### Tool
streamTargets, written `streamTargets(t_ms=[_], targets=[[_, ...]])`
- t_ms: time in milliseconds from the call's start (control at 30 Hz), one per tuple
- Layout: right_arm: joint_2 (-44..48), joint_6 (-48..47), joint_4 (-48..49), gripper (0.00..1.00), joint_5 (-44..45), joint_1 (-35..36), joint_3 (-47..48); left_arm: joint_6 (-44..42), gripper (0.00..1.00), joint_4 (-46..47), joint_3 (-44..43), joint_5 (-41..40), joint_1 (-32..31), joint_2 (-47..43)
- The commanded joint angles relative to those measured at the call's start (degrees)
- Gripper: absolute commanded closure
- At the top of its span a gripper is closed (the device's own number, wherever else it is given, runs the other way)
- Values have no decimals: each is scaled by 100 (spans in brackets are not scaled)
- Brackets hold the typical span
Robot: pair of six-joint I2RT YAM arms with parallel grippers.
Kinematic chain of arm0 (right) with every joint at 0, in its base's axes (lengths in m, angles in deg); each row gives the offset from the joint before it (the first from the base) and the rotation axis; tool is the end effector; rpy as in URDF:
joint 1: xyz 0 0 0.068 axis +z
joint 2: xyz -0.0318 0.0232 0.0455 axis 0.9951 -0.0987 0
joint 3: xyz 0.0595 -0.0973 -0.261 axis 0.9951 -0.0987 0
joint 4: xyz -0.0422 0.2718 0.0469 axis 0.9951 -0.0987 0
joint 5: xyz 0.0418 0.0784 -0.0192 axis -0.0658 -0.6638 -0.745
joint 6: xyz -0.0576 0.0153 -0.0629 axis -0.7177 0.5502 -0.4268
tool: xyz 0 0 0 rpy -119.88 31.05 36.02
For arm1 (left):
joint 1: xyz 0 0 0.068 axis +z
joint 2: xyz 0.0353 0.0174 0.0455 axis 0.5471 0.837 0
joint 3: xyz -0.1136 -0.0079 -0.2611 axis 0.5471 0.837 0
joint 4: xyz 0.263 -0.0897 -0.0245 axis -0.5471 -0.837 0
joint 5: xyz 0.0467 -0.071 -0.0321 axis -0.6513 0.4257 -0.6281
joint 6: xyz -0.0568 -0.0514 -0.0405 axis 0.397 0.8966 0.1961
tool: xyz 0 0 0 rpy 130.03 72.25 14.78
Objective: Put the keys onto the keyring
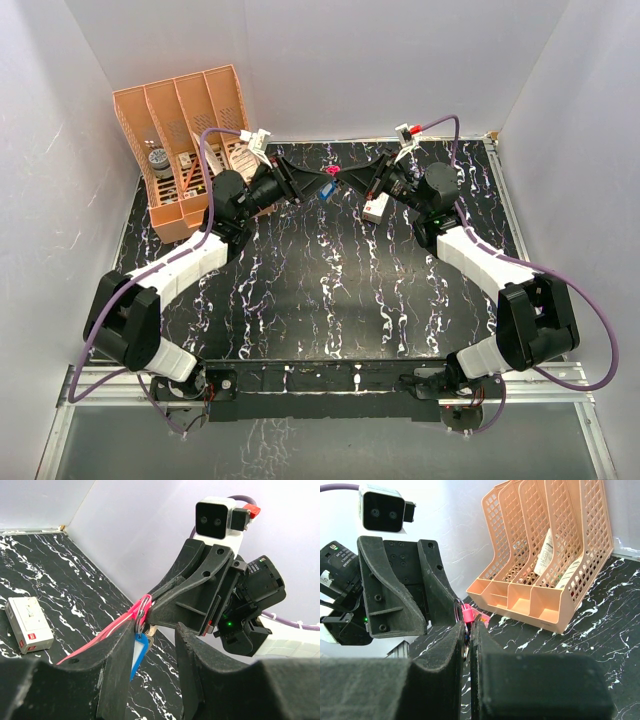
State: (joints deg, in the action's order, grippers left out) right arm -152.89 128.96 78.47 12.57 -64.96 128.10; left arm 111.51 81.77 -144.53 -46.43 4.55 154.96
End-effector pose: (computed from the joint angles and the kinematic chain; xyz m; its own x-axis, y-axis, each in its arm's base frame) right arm 0.3384 0.1687 0.3458 -0.3725 0.3995 -0.8377 -0.7629 0.3821 0.5215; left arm 0.3196 -0.2166 0.3644 -0.3988 -0.5180 -0.7567 0.7761 0.2489 -0.5794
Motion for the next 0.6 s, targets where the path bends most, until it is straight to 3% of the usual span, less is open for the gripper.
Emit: streamTargets(t_ms=[0, 233, 567], targets=[[109, 36, 439, 100, -39, -13, 23, 11, 64, 261, -250, 177, -29, -9], [88, 64, 471, 100, -69, -13, 32, 38, 78, 319, -277, 214, -25, 42], [21, 105, 506, 100, -174, -14, 61, 86, 84, 548, -303, 196, -34, 118]])
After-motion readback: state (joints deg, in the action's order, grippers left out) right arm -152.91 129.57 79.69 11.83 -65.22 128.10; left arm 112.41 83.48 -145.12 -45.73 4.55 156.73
